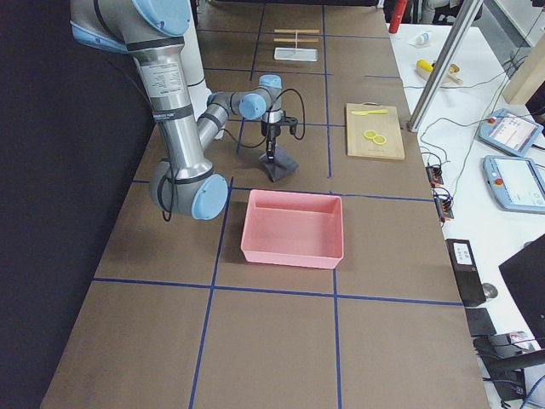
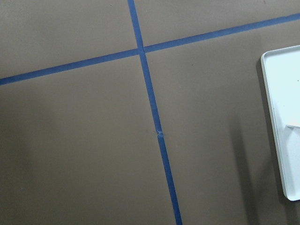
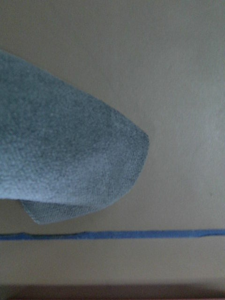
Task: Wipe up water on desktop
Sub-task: 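Wipe the cloth back toward the pink bin and again toward the center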
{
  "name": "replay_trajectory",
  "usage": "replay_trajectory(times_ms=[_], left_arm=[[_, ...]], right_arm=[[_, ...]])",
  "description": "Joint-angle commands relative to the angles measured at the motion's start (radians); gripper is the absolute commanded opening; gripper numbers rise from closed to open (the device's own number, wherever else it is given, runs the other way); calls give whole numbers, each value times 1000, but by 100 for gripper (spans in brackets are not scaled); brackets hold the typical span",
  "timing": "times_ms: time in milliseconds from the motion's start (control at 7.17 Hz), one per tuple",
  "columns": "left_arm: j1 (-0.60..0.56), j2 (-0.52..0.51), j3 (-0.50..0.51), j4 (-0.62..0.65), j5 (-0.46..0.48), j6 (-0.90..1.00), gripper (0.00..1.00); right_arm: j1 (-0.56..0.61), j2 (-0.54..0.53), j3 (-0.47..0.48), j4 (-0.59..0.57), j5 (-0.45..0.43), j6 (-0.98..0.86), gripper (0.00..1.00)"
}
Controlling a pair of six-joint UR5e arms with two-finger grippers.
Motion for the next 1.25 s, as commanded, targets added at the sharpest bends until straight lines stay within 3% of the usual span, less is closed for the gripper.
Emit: replay_trajectory(times_ms=[0, 279, 418, 558, 1115], left_arm=[[0, 2, 1, 0, 1, -6, 100], [-5, 2, 24, -2, 0, -6, 100], [-5, 2, 24, -2, 0, -6, 100], [-5, 3, 24, -2, 0, -6, 100], [-5, 3, 24, -2, 0, -6, 100]], right_arm=[[-5, 14, -10, 8, -7, -3, 0], [-9, 225, -166, 47, -6, 122, 0], [-20, 314, -258, 123, -3, 190, 0], [-31, 355, -280, 183, 0, 256, 0], [15, 381, -186, 128, 71, 257, 0]])
